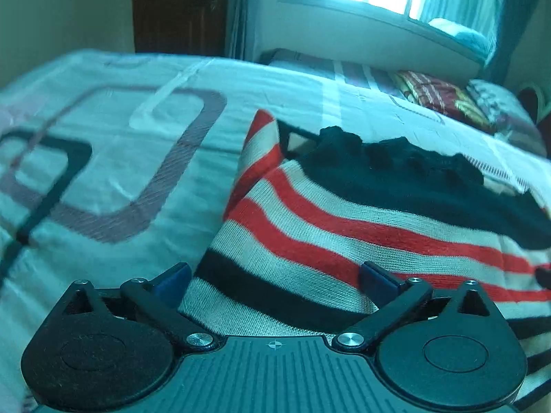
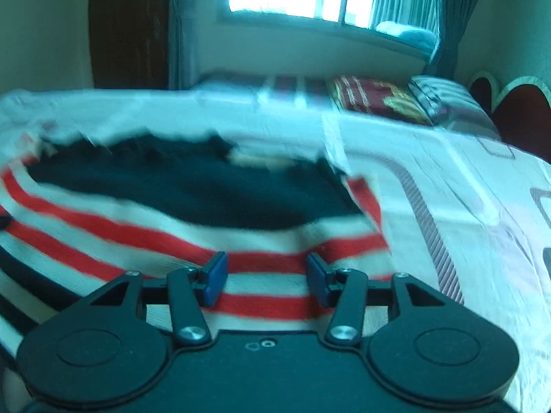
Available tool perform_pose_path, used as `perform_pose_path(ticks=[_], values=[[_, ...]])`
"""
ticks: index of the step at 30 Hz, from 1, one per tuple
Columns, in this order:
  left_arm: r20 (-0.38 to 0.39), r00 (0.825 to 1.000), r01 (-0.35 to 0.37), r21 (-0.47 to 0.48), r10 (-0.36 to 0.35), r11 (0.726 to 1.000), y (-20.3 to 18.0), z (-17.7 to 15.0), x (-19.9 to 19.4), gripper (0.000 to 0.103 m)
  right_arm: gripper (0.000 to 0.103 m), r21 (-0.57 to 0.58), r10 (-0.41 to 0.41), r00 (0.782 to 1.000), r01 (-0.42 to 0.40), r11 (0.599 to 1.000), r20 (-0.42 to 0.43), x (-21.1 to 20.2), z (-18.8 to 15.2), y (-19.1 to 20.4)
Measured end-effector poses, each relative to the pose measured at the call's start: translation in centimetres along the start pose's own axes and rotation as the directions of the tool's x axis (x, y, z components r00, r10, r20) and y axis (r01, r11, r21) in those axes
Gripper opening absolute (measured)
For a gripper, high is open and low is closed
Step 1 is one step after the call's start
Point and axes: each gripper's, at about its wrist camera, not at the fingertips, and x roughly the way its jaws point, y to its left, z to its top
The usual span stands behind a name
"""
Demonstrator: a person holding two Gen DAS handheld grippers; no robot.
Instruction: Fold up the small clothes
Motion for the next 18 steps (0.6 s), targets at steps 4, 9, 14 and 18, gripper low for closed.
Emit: perform_pose_path(ticks=[4, 9, 14, 18], values=[[0.012, 1.0, -0.005, 0.025, 0.005, 1.0, -0.3, -0.2, 0.0, 0.103, 0.05, -0.013, -0.016, 1.0, 0.015, 1.0, -0.011, 0.1, 0.3, 0.5], [0.01, 1.0, 0.007, 0.019, -0.008, 1.0, -0.2, -0.1, 0.1, 0.103, 0.051, 0.0, -0.007, 1.0, 0.007, 1.0, -0.012, -0.7, 1.1, 1.0], [0.007, 1.0, 0.014, 0.009, -0.014, 1.0, 0.0, 0.2, -0.4, 0.103, 0.05, 0.05, 0.091, 0.995, -0.092, 0.994, 0.03, -2.5, 2.3, 2.6], [0.091, 0.996, 0.002, 0.015, -0.004, 1.0, 0.2, 0.6, -2.5, 0.103, 0.042, 0.027, 0.138, 0.99, -0.139, 0.99, 0.037, -2.9, 2.8, 4.8]])
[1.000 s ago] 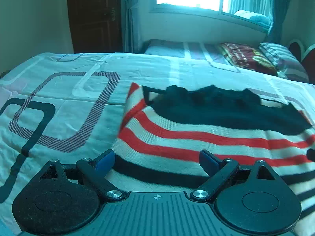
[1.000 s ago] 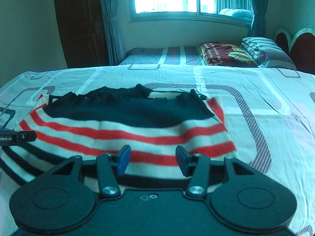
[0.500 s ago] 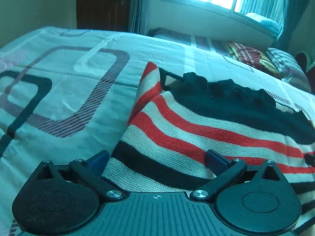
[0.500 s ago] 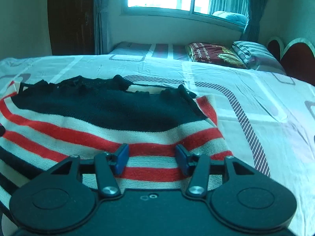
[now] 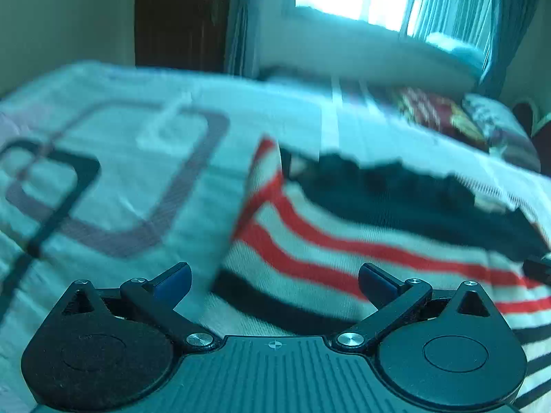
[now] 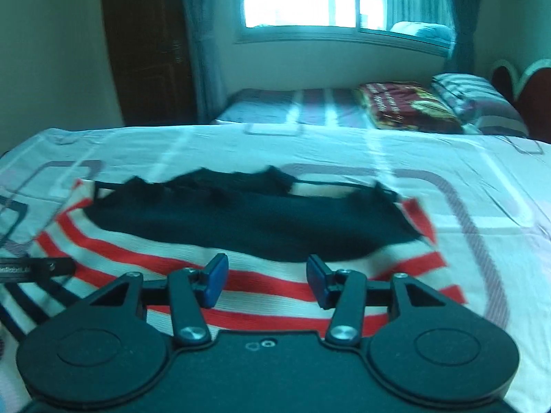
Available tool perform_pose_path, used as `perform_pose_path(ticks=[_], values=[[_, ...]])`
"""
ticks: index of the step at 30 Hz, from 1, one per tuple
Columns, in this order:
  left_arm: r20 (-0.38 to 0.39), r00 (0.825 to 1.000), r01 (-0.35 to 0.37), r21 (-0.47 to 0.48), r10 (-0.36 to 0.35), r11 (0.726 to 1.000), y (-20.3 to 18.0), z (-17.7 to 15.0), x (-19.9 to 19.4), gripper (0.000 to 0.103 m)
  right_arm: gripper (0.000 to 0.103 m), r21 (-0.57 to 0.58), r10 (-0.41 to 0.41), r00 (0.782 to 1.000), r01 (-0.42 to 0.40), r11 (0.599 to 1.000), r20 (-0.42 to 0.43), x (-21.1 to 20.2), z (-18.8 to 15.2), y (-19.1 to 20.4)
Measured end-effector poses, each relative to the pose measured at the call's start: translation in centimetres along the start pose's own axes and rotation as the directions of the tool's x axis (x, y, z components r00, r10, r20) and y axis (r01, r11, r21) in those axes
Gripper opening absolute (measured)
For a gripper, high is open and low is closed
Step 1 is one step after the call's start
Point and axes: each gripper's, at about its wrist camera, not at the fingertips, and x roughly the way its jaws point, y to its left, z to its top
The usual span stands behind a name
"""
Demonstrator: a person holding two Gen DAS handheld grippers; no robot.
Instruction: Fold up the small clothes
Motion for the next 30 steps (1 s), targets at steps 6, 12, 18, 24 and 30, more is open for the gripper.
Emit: perform_pose_path(ticks=[6, 12, 18, 24, 30], values=[[0.043, 0.997, 0.056, 0.068, -0.059, 0.996, -1.2, 0.7, -1.6, 0.103, 0.033, 0.009, 0.032, 0.999, -0.031, 0.999, -0.025, 0.8, 0.1, 1.6], [-0.068, 0.997, 0.028, 0.074, -0.023, 0.997, -0.6, -1.2, 0.6, 0.103, 0.034, 0.006, 0.055, 0.998, -0.055, 0.998, -0.015, 0.3, -0.3, 2.4], [-0.072, 0.997, 0.035, 0.022, -0.033, 0.999, 0.4, -1.7, -0.7, 0.103, 0.035, 0.011, 0.051, 0.995, -0.05, 0.999, -0.081, 1.4, -1.3, 2.4], [-0.117, 0.988, 0.084, -0.139, -0.101, 0.987, 2.6, -3.5, -3.8, 0.103, 0.038, 0.007, 0.089, 0.995, -0.089, 0.996, -0.044, -0.2, -1.1, 2.9], [-0.142, 0.964, 0.151, -0.396, -0.223, 0.906, 5.0, -6.0, -4.9, 0.103, 0.044, 0.008, 0.105, 0.991, -0.105, 0.994, -0.083, 0.2, -2.0, 3.2]])
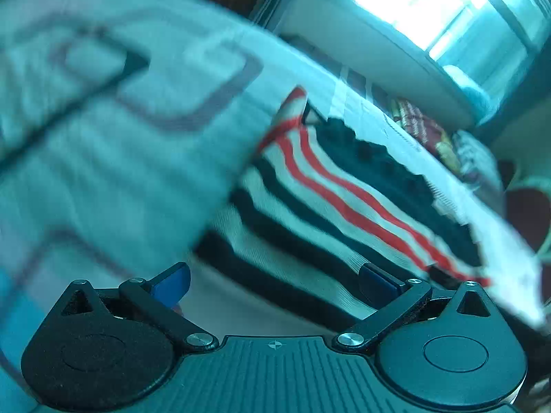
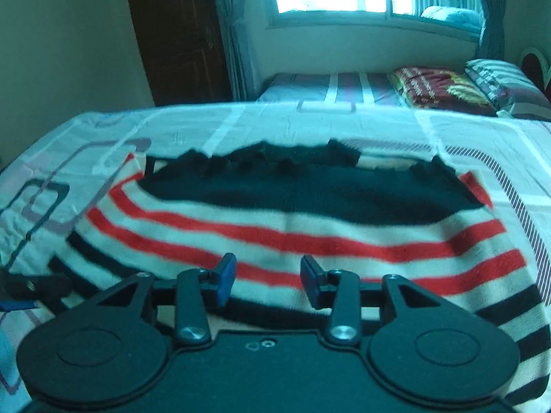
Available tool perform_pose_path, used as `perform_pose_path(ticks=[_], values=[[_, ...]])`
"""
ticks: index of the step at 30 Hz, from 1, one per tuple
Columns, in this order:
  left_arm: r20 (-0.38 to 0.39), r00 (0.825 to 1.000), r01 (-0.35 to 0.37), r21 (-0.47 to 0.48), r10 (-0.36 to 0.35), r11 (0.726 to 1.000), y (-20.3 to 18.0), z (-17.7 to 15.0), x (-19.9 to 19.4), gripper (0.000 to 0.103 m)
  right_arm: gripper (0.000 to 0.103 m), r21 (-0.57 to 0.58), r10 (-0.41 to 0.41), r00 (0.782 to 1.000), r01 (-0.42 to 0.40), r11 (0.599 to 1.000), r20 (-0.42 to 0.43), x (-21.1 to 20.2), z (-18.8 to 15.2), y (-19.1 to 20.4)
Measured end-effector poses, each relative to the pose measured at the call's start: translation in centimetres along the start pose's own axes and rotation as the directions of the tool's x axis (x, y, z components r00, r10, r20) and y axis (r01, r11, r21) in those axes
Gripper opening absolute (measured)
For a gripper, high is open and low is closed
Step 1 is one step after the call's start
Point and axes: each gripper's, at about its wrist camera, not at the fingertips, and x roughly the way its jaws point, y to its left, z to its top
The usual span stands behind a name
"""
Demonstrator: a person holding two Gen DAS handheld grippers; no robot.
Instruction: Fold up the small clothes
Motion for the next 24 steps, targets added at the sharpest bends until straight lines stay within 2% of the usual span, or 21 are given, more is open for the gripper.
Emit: perform_pose_path(ticks=[2, 6, 16, 18, 19, 20, 24], values=[[-0.008, 0.999, 0.034, -0.078, -0.035, 0.996, 0.8, -1.1, -0.1, 0.103, 0.044, -0.005, -0.002, 1.0, 0.002, 1.0, 0.008, -0.1, -0.3, 0.1], [0.029, 0.998, 0.057, -0.074, -0.055, 0.996, 0.8, -2.1, 0.5, 0.103, 0.044, -0.006, 0.004, 1.0, -0.004, 1.0, 0.009, -0.4, -0.3, 0.0], [0.11, 0.984, 0.161, -0.17, -0.143, 0.972, 0.7, -1.3, 2.5, 0.102, 0.046, -0.023, 0.008, 1.0, -0.008, 1.0, 0.02, -0.3, -0.4, 0.0], [0.121, 0.978, 0.192, -0.198, -0.17, 0.961, 0.7, -1.2, 2.9, 0.09, 0.045, -0.021, 0.005, 1.0, -0.005, 1.0, 0.026, -0.3, -0.4, -0.1], [0.108, 0.975, 0.213, -0.221, -0.193, 0.952, 0.8, -1.2, 3.4, 0.072, 0.045, -0.022, 0.003, 1.0, -0.003, 1.0, 0.031, -0.3, -0.4, -0.1], [0.105, 0.974, 0.222, -0.245, -0.202, 0.944, 1.1, -1.3, 3.7, 0.065, 0.045, -0.026, 0.0, 0.999, 0.001, 1.0, 0.034, -0.3, -0.4, -0.1], [0.127, 0.969, 0.241, -0.264, -0.214, 0.934, 0.9, -0.7, 4.7, 0.065, 0.045, -0.044, -0.012, 0.999, 0.014, 0.999, 0.042, 0.0, 0.0, 0.0]])
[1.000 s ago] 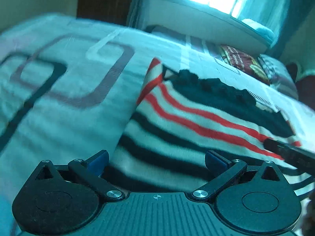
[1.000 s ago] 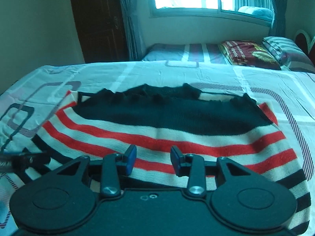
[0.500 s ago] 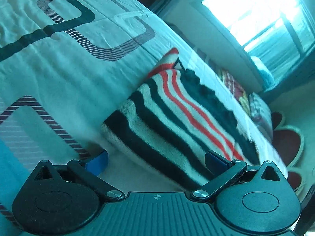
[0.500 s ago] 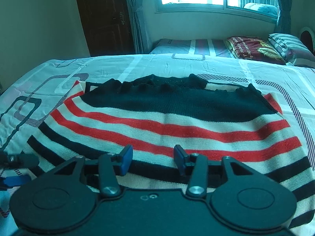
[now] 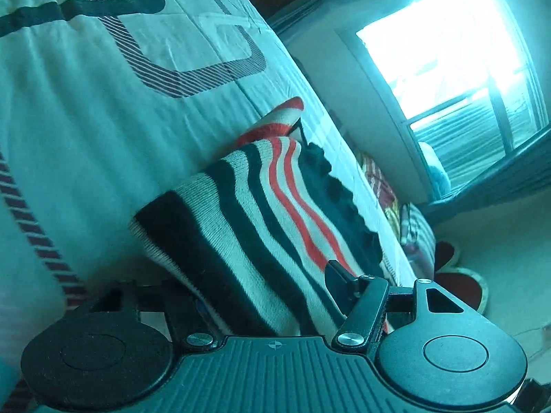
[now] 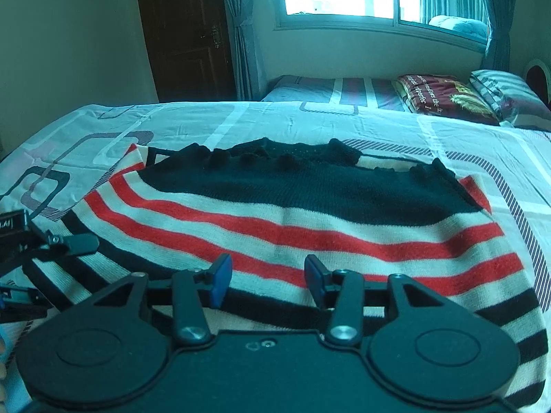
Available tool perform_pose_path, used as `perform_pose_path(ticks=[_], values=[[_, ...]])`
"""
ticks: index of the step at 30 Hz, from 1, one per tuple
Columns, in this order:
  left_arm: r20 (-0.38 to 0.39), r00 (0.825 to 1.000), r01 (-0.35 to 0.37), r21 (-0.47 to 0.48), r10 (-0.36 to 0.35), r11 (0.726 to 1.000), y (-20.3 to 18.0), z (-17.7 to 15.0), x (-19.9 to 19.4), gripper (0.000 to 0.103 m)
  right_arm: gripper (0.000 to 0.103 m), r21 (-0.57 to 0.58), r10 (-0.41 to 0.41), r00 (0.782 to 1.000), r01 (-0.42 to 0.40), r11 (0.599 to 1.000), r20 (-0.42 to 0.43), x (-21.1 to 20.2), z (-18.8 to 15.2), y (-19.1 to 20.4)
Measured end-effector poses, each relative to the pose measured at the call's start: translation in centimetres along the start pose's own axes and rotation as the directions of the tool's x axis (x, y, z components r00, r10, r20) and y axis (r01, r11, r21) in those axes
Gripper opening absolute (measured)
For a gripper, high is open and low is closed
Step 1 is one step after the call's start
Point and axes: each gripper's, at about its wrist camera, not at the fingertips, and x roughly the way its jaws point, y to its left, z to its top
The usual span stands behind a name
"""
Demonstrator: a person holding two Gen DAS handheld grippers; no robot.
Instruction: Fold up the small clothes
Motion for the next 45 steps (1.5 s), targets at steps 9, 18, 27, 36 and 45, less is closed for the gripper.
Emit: perform_pose_path(ticks=[9, 18, 27, 36, 45], values=[[-0.001, 1.0, -0.017, 0.024, 0.017, 1.0, -0.8, 1.1, 2.7, 0.039, 0.043, -0.053, -0.105, 0.994, 0.106, 0.993, 0.012, 2.0, 0.5, 0.5], [0.05, 0.999, 0.005, 0.22, -0.016, 0.975, -5.0, 1.7, 1.4, 0.029, 0.045, -0.106, -0.142, 0.989, 0.145, 0.984, 0.036, 2.3, -0.7, 1.2], [0.049, 0.989, 0.096, 0.479, -0.136, 0.873, -12.6, 0.7, -0.2, 0.026, 0.044, 0.098, -0.059, 0.992, 0.048, 0.994, 0.109, -1.0, -0.4, -2.4], [-0.114, 0.988, 0.152, 0.627, -0.103, 0.764, -17.6, -5.2, 4.7, 0.024, 0.048, 0.315, 0.042, 0.991, -0.08, 0.946, 0.126, -5.1, -1.7, -8.9], [-0.143, 0.99, 0.124, 0.822, -0.008, 0.557, -18.2, -9.8, 4.0, 0.024, 0.063, 0.484, 0.106, 0.981, -0.173, 0.858, 0.163, -7.4, -3.0, -13.6]])
